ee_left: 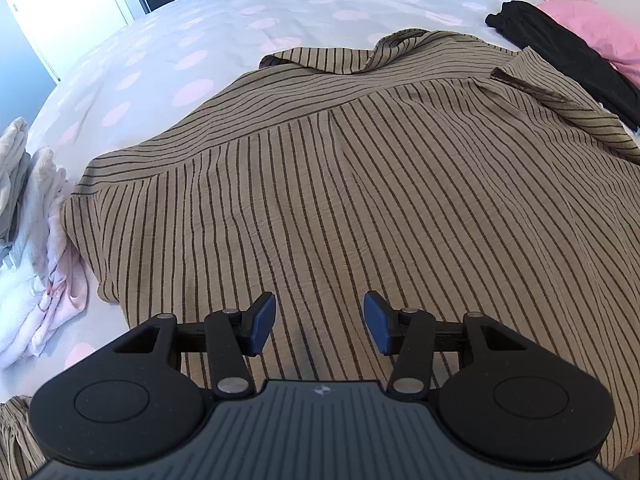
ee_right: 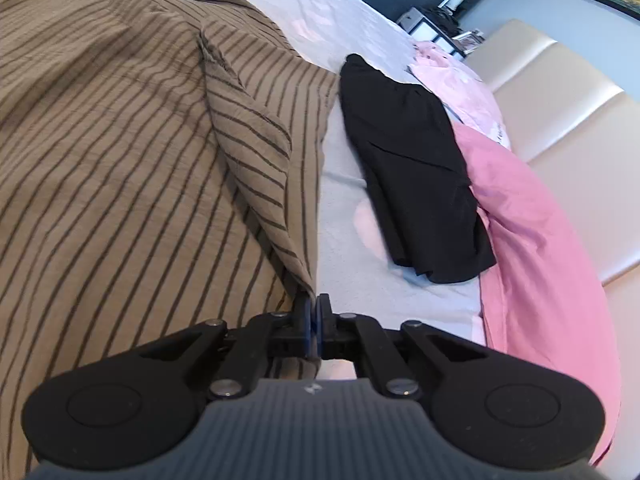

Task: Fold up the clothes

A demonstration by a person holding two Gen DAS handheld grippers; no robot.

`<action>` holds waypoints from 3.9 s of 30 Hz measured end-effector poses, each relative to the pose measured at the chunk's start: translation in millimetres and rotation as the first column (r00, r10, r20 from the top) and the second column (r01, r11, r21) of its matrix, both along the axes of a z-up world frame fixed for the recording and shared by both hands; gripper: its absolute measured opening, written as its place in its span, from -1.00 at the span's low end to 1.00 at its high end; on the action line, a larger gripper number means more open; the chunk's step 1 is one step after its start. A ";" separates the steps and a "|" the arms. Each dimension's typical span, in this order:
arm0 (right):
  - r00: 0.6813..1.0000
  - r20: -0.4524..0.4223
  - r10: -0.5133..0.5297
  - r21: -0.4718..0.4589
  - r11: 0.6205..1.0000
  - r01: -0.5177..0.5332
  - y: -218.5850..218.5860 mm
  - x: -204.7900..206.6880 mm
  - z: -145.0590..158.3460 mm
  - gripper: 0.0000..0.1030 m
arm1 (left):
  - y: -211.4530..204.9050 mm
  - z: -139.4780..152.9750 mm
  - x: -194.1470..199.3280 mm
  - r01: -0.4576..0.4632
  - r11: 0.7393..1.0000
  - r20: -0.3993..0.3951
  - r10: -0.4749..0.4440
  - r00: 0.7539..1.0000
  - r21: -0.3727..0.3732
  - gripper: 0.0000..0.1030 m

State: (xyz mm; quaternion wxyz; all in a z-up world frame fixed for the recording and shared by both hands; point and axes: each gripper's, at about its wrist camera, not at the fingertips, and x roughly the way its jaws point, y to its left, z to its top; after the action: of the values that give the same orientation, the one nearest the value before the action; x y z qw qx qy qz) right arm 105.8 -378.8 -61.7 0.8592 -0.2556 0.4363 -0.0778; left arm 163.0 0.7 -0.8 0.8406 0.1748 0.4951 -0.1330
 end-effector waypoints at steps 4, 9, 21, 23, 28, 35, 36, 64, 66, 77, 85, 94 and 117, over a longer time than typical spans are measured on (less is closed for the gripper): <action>1.000 0.002 0.014 0.044 0.999 -0.014 -5.5 -9.1 11.7 -0.89 | 3.2 -0.4 -0.8 -0.003 1.000 0.002 0.003 1.000 0.006 -0.09; 0.996 0.092 -0.002 0.146 0.989 -0.011 -6.3 -11.3 30.0 -0.81 | 8.9 -1.3 -0.3 -0.012 1.000 0.002 0.012 1.000 0.013 -0.09; 0.999 0.033 0.000 0.206 0.979 -0.007 15.0 31.4 11.0 -0.67 | 37.7 5.0 2.9 -0.066 0.998 0.047 0.067 0.997 -0.017 -0.09; 0.999 0.039 0.014 0.219 0.975 -0.022 20.2 32.6 13.7 -0.43 | 52.3 8.4 5.0 -0.096 0.995 0.076 0.098 0.992 -0.033 -0.09; 0.997 0.057 0.047 0.252 0.966 -0.060 33.4 35.4 20.7 -0.32 | 101.5 14.8 13.3 -0.212 0.976 0.155 0.218 0.964 -0.051 -0.09; 0.992 0.083 0.093 0.296 0.948 -0.113 51.8 39.4 30.4 -0.25 | 177.0 10.0 35.2 -0.403 0.906 0.176 0.421 0.890 -0.131 -0.09; 0.991 0.087 0.099 0.302 0.946 -0.121 54.4 39.9 31.8 -0.23 | 185.3 6.8 37.9 -0.422 0.894 0.165 0.443 0.881 -0.148 -0.09; 0.979 0.097 0.181 0.292 0.935 -0.202 75.4 59.4 31.2 -0.11 | 190.9 -7.2 92.7 -0.474 0.795 0.131 0.553 0.823 -0.378 -0.99; 0.977 0.107 0.185 0.297 0.931 -0.209 77.1 59.1 34.3 -0.10 | 183.8 1.3 95.5 -0.468 0.794 0.161 0.559 0.814 -0.388 -0.99; 0.971 0.150 0.185 0.310 0.924 -0.224 79.5 57.9 49.5 -0.07 | 132.0 19.2 102.7 -0.360 0.867 0.262 0.457 0.850 -0.344 -1.00; 0.972 0.141 0.187 0.323 0.920 -0.224 76.5 57.5 47.8 0.03 | 190.7 -2.9 102.6 -0.583 0.755 0.176 0.644 0.744 -0.299 -0.75; 0.971 0.127 0.202 0.324 0.917 -0.233 82.5 60.2 43.8 0.06 | 216.2 -41.0 102.3 -0.665 0.662 -0.007 0.707 0.707 -0.346 -0.50; 0.952 0.128 0.278 0.300 0.904 -0.304 99.3 60.4 45.8 0.08 | 53.2 -1.1 78.4 -0.064 0.994 0.422 0.021 0.906 0.089 -0.97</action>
State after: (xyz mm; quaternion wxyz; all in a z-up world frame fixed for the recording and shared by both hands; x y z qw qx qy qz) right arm 166.1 -279.5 -15.9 0.9081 -0.1734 0.3644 0.1116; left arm 241.4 53.9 -2.0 0.9203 0.2307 0.3123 -0.0487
